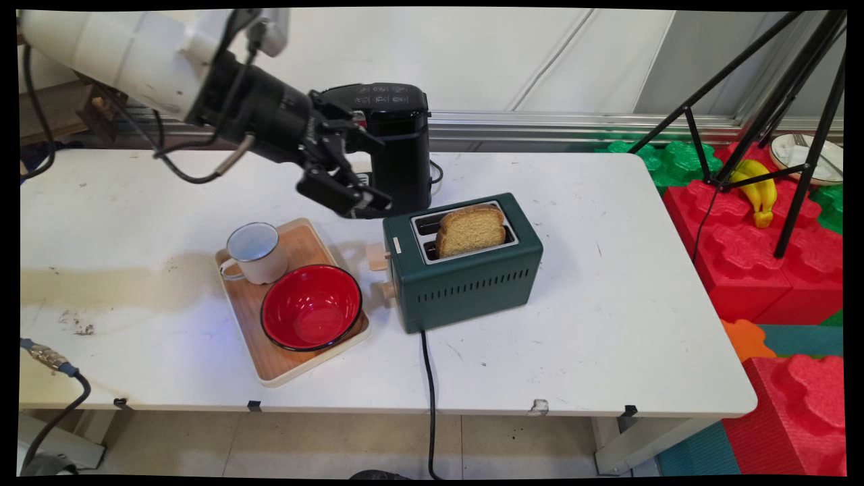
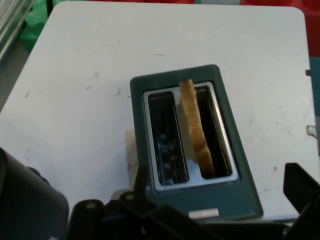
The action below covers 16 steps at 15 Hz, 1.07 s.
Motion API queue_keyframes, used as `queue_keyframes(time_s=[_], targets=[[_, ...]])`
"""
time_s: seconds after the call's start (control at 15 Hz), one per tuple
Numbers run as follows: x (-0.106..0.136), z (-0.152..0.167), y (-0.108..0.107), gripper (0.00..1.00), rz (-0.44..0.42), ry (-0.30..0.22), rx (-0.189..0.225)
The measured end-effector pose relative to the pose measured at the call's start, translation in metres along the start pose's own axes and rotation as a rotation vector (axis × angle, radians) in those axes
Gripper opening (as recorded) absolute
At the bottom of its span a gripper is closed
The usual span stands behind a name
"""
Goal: Press the toaster switch
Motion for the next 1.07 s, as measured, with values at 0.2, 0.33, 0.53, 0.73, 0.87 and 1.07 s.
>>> queue_keyframes(time_s=[0.2, 0.33, 0.53, 0.73, 0.87, 1.07], targets=[[-0.012, -0.013, -0.003, 1.0, -0.009, -0.005, -0.023], [-0.018, -0.018, -0.003, 1.0, -0.016, -0.009, -0.036], [-0.031, -0.021, -0.003, 1.0, -0.039, -0.025, -0.063], [-0.045, -0.019, -0.005, 1.0, -0.06, -0.045, -0.081], [-0.053, -0.014, -0.007, 1.0, -0.07, -0.058, -0.089], [-0.063, -0.007, -0.011, 1.0, -0.079, -0.077, -0.097]])
